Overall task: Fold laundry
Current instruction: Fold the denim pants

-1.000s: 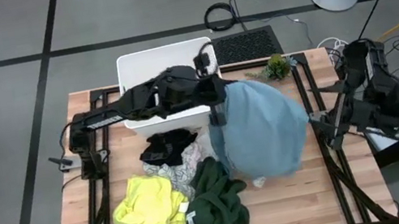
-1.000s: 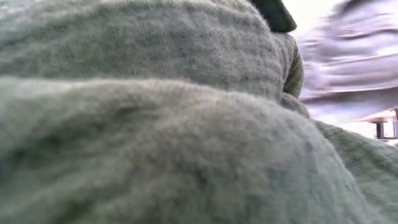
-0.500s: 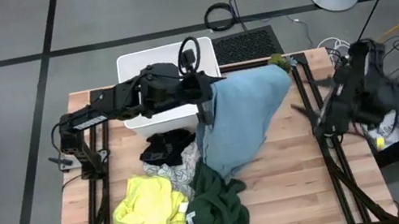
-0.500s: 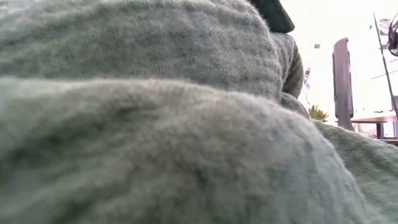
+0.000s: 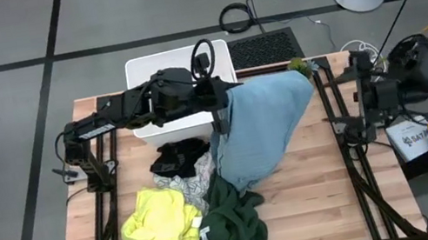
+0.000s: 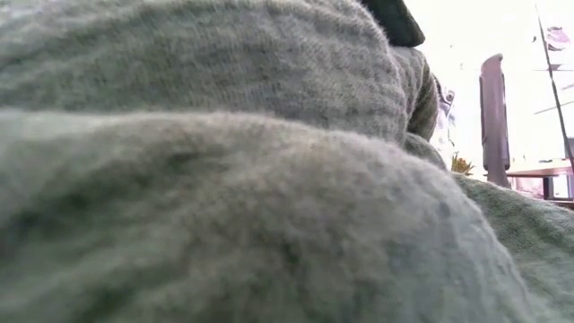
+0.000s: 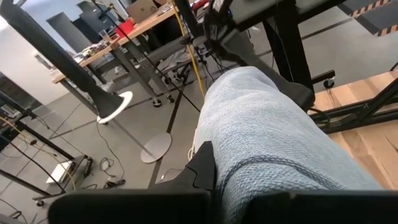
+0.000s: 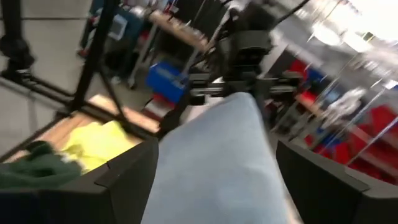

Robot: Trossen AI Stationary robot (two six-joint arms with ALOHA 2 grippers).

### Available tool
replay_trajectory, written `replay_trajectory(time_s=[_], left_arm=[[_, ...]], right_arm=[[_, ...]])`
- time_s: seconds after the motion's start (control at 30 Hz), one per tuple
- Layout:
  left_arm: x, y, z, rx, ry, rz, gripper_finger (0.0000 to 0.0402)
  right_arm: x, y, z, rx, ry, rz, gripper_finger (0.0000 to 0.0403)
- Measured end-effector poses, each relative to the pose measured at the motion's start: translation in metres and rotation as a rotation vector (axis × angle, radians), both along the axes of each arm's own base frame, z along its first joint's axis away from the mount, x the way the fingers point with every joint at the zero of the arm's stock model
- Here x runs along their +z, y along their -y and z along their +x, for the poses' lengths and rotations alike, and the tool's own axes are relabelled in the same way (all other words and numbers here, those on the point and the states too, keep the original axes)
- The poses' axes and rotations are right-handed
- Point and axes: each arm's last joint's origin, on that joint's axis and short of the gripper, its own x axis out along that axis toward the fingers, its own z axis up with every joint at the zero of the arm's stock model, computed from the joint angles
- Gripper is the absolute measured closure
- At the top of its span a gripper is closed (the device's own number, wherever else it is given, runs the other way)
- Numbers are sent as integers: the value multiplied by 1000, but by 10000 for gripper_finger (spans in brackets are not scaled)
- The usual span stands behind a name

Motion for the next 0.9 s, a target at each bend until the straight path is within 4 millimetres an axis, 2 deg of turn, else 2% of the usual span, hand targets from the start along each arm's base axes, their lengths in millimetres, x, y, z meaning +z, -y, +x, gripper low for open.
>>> replay_trajectory(time_s=[0.13, 0.3, 0.5, 0.7, 0.9], left_arm=[[0, 2, 0, -18, 0, -3, 389], [0, 14, 0, -71, -1, -5, 389], [0, 34, 0, -139, -7, 24, 385], [0, 42, 0, -143, -8, 50, 386], [-3, 41, 0, -140, -32, 65, 385]], right_arm=[[17, -1, 17, -31, -109, 16, 89], [28, 9, 45, -121, -211, 13, 89], [37, 29, 82, -20, -319, 219, 89], [27, 48, 121, -3, -503, 367, 89], [6, 54, 151, 6, -685, 421, 90]])
